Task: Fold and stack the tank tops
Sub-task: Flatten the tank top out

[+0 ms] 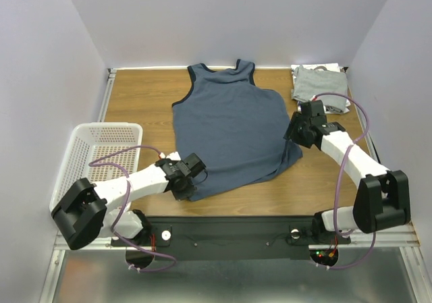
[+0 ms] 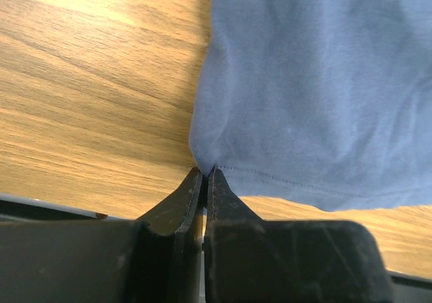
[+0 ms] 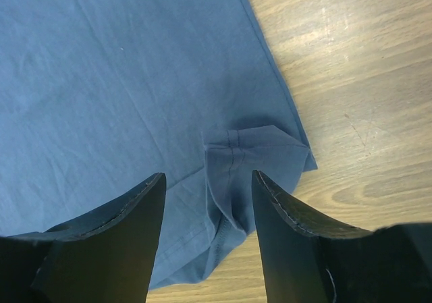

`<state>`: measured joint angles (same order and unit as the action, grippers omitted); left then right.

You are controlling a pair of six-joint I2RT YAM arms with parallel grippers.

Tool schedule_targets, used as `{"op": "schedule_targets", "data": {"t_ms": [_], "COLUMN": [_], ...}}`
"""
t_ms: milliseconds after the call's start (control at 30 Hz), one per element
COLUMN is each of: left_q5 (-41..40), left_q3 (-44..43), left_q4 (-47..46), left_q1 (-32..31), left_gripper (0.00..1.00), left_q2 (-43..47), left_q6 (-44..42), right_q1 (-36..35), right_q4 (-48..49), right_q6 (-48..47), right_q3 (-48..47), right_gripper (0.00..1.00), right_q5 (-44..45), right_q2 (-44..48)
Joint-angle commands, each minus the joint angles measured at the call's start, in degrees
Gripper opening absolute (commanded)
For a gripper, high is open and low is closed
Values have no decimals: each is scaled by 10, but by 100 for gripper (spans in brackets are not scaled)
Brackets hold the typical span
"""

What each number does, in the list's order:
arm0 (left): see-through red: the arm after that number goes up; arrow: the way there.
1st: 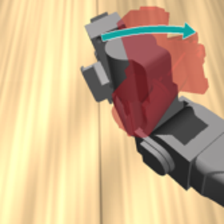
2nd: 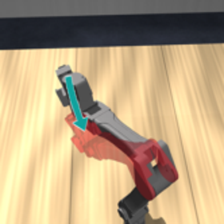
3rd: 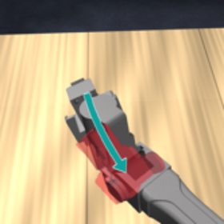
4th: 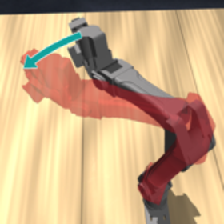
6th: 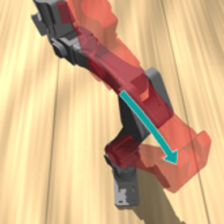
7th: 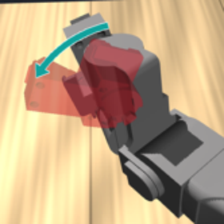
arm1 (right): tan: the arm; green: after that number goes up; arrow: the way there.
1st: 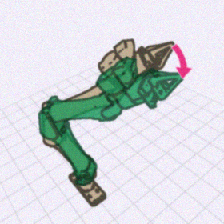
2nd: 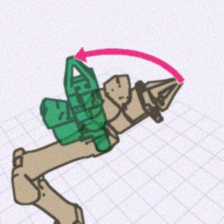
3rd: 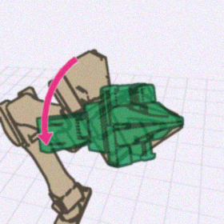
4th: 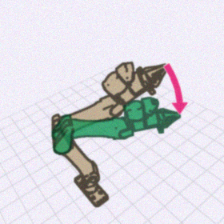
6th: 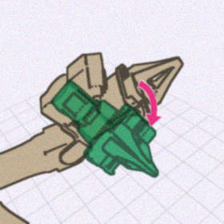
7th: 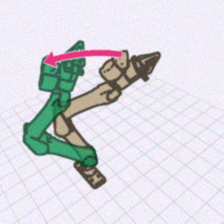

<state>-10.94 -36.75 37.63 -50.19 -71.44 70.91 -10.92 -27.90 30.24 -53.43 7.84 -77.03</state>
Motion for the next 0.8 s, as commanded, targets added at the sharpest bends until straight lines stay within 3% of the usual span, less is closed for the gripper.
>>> {"op": "schedule_targets", "data": {"t_ms": [0,200,267,533,767], "left_q5": [-10,-7,-7,-9,-12], "left_q3": [2,5,5,11,-7], "left_q4": [2,-12,-15,-13,4], "left_q1": [4,6,7,26,78], "left_gripper": [0,0,0,0,0], "left_q2": [24,32,36,67,99], "left_q6": [-15,-24,-26,-40,-85], "right_q1": [-2,-1,-2,-2,-1], "right_q4": [29,40,41,40,28], "right_q6": [4,12,13,7,-4], "right_q3": [4,6,7,16,19], "right_gripper": [60,59,55,17,0], "right_q5": [-5,14,32,83,119], "right_q2": [-20,-57,-63,-67,-30]}}
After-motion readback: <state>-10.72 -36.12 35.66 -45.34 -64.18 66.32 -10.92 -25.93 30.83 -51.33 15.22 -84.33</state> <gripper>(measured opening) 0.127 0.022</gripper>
